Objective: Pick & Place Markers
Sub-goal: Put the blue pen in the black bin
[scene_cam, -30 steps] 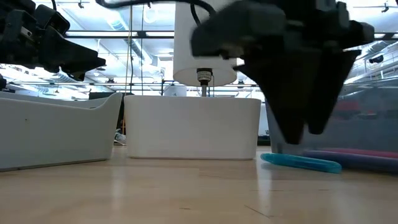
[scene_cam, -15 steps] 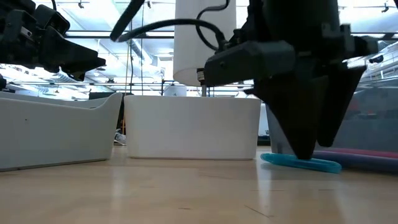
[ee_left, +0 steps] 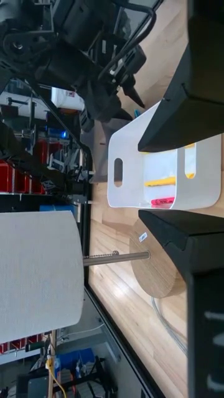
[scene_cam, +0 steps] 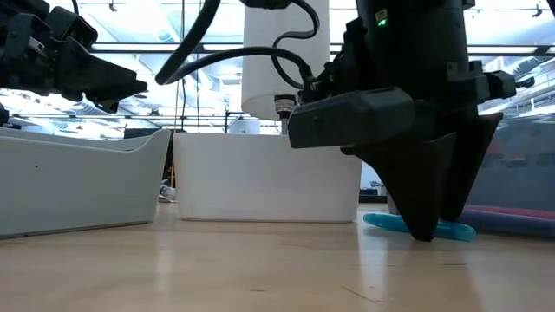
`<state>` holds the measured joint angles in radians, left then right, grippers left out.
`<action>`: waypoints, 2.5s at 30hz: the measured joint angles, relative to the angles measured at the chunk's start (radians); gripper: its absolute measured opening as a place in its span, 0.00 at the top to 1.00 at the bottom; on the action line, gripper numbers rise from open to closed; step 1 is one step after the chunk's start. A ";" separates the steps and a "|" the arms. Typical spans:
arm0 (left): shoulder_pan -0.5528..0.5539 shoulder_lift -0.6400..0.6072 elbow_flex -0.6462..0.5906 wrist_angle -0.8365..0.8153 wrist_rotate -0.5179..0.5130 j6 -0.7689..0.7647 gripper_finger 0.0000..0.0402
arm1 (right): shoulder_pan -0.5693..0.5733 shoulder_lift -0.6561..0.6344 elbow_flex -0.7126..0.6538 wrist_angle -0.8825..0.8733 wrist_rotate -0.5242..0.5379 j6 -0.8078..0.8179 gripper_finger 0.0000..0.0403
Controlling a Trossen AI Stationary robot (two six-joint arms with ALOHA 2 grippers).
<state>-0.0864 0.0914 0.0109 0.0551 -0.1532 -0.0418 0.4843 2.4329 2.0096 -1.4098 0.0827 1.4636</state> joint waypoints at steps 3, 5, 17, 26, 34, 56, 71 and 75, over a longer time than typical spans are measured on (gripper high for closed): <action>0.000 0.000 0.000 0.000 0.000 0.000 0.59 | -0.005 0.000 -0.002 0.015 -0.014 -0.043 0.55; 0.000 0.000 0.000 0.000 0.000 0.000 0.59 | -0.006 0.000 -0.002 0.016 -0.028 -0.046 0.55; 0.000 0.000 0.000 0.000 0.000 0.000 0.59 | -0.007 -0.009 -0.003 0.048 -0.102 -0.085 0.55; 0.000 0.000 0.000 0.000 0.000 0.000 0.59 | -0.002 -0.011 0.007 0.120 -0.121 -0.059 0.55; 0.000 0.000 0.000 0.000 0.000 0.000 0.59 | 0.002 -0.011 0.008 0.117 -0.100 0.146 0.55; 0.000 0.000 0.000 0.000 0.000 0.000 0.59 | 0.003 -0.011 0.007 0.101 0.070 0.610 0.62; 0.000 0.000 0.001 0.000 0.000 0.000 0.59 | 0.005 -0.003 -0.001 0.100 0.073 0.690 0.82; 0.000 0.000 0.001 0.000 0.000 0.000 0.59 | 0.005 -0.004 -0.025 0.135 0.074 0.684 0.82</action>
<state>-0.0864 0.0910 0.0116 0.0547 -0.1532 -0.0415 0.4896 2.4287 1.9841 -1.2747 0.1566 2.1472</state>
